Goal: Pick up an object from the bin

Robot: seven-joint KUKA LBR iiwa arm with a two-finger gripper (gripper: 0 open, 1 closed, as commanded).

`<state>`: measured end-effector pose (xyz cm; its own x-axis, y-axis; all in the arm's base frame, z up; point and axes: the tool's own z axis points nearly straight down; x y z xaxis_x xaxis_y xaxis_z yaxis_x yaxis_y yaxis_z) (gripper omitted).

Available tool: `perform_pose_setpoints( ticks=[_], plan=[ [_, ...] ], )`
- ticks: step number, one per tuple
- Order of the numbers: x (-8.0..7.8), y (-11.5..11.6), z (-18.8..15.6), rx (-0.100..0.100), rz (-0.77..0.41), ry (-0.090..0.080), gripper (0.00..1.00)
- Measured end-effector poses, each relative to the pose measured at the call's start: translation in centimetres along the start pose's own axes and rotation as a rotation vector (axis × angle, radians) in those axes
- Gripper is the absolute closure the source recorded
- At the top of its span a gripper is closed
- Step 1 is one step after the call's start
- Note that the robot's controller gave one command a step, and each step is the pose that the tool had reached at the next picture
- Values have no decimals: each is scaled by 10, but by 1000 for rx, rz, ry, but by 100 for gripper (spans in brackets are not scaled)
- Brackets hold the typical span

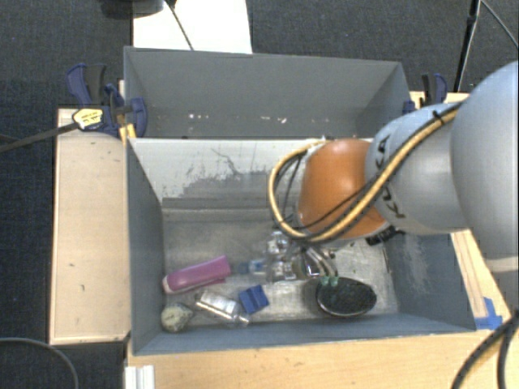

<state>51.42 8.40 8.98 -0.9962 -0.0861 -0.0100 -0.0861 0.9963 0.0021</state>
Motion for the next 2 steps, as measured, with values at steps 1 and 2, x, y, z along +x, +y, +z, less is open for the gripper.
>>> perform_pose_setpoints(
  ticks=[1, 2],
  plan=[
    [-2, 0, -52, 1, 3, 3, 100],
    [-4, 0, -91, 1, 4, 3, 100]
  ],
)
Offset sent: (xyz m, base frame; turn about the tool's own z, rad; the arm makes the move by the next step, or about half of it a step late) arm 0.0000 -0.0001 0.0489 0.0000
